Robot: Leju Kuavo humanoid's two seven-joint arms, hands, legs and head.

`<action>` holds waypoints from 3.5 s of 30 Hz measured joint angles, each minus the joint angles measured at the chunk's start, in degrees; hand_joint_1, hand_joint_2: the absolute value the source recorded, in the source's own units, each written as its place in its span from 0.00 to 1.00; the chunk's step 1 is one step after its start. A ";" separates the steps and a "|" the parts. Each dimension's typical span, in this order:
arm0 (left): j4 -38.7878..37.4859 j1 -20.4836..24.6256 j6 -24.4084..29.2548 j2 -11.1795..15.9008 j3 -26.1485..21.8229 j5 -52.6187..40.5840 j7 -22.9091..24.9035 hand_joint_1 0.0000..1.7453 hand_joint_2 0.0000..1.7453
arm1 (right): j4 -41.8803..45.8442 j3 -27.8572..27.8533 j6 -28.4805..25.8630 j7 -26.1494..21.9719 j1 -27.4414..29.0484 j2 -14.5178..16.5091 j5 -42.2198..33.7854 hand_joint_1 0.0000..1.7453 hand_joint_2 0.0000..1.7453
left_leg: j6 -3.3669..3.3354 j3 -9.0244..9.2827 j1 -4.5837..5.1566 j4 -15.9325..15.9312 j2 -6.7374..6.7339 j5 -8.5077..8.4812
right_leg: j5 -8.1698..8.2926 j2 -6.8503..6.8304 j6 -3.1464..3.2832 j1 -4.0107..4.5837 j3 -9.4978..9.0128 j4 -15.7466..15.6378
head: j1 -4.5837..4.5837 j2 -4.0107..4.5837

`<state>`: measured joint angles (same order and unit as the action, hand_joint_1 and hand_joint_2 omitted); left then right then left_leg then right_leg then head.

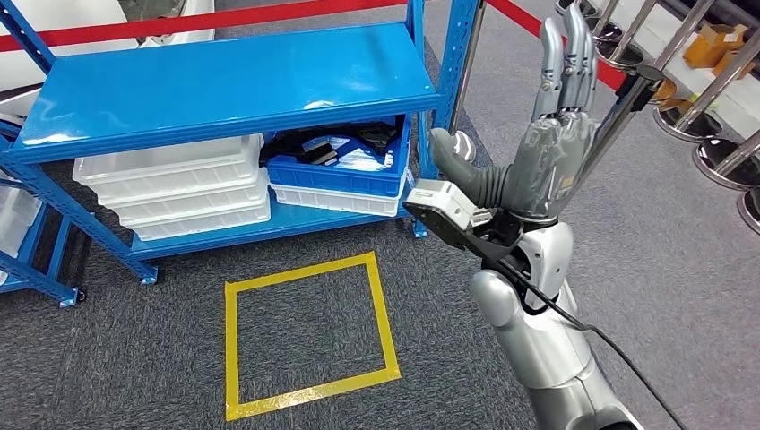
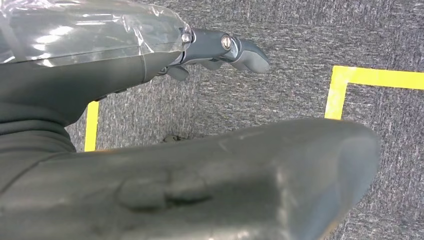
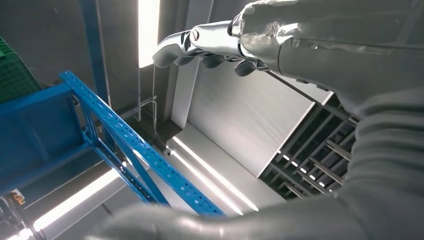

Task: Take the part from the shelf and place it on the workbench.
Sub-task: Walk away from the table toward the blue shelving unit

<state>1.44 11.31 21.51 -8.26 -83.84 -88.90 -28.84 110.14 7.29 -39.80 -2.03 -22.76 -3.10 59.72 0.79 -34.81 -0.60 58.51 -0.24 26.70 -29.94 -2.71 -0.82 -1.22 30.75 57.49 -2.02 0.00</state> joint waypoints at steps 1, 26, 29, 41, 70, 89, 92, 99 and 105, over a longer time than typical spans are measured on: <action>0.00 -0.01 -0.01 0.00 0.00 0.01 -0.08 0.00 0.00 | 0.00 0.05 0.00 0.09 0.00 0.00 0.05 0.00 0.00 | -0.01 0.02 0.00 0.00 0.00 0.01 | 0.00 0.00 -0.03 0.00 0.00 -0.01 | 0.01 0.00; 0.00 -0.09 -0.07 -0.10 0.00 0.00 -0.38 0.00 0.00 | -0.07 0.52 0.00 1.31 0.31 -0.59 0.23 0.00 1.00 | -1.27 3.36 -1.20 -4.41 1.48 -1.38 | -6.18 2.42 -1.58 -0.66 6.01 13.50 | -0.63 0.00; 0.00 -0.20 -0.07 -0.11 0.00 0.01 -0.37 0.00 0.00 | -0.07 0.56 0.00 1.38 0.47 -0.81 0.27 0.00 1.00 | 0.23 3.19 -2.23 -2.95 2.84 -0.37 | -1.17 2.79 -2.87 -1.67 4.04 7.67 | -0.75 0.00; 0.00 -0.38 -0.09 -0.02 0.00 0.04 -0.30 0.00 0.00 | -0.22 1.33 0.00 2.26 0.56 -1.15 0.51 0.00 0.75 | 1.90 -6.12 -1.12 15.73 0.70 7.67 | 0.05 1.15 0.81 -0.13 2.24 2.99 | 0.15 0.00; -0.02 -0.88 -0.19 -0.11 -0.02 2.30 -0.61 0.00 0.00 | -0.57 0.95 -0.02 1.69 6.10 -1.40 -16.26 0.00 0.00 | -1.61 0.41 1.85 0.79 -0.11 0.92 | -0.85 -0.26 1.63 1.56 0.53 1.63 | -0.32 0.00; -0.01 -1.35 -2.49 -0.09 -0.02 -0.61 1.30 0.00 0.00 | -20.51 -12.04 -0.35 -2.25 30.94 -4.65 -83.72 0.00 0.00 | -1.63 0.64 1.70 0.74 -0.10 1.19 | -1.08 -0.28 1.67 1.69 0.30 1.54 | -0.33 0.00; 0.00 -1.29 -2.49 -0.09 -0.01 -0.83 1.42 0.00 0.00 | -24.23 -13.85 -0.35 -2.54 31.74 -4.86 -84.09 0.00 0.00 | -1.63 0.68 1.70 0.74 -0.14 1.20 | -1.07 -0.19 1.67 1.69 0.30 1.54 | -0.33 0.00; -0.02 -1.23 -2.47 -0.09 -0.02 -1.03 1.93 0.00 0.00 | -34.18 -17.36 -0.28 6.28 31.57 -4.92 -65.43 0.00 0.00 | -1.59 0.79 1.64 0.72 -0.18 1.23 | -1.11 -0.13 1.70 1.74 0.20 1.53 | -0.34 0.00; -0.02 -1.03 -2.85 -0.15 -0.01 -1.07 2.81 0.00 0.75 | -57.50 -13.86 11.77 10.87 26.97 -3.69 -65.72 0.00 0.00 | -1.57 0.82 1.56 0.71 -0.17 1.24 | -1.13 -0.13 1.73 1.84 0.15 1.53 | -0.34 0.00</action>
<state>1.42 10.27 18.66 -8.41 -83.85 -89.97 -26.02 52.64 -6.57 -28.04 8.84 4.20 -6.79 -5.99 -0.78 -33.98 0.96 59.22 -0.41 27.94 -31.07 -2.84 0.92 0.61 30.90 59.02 -2.37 0.00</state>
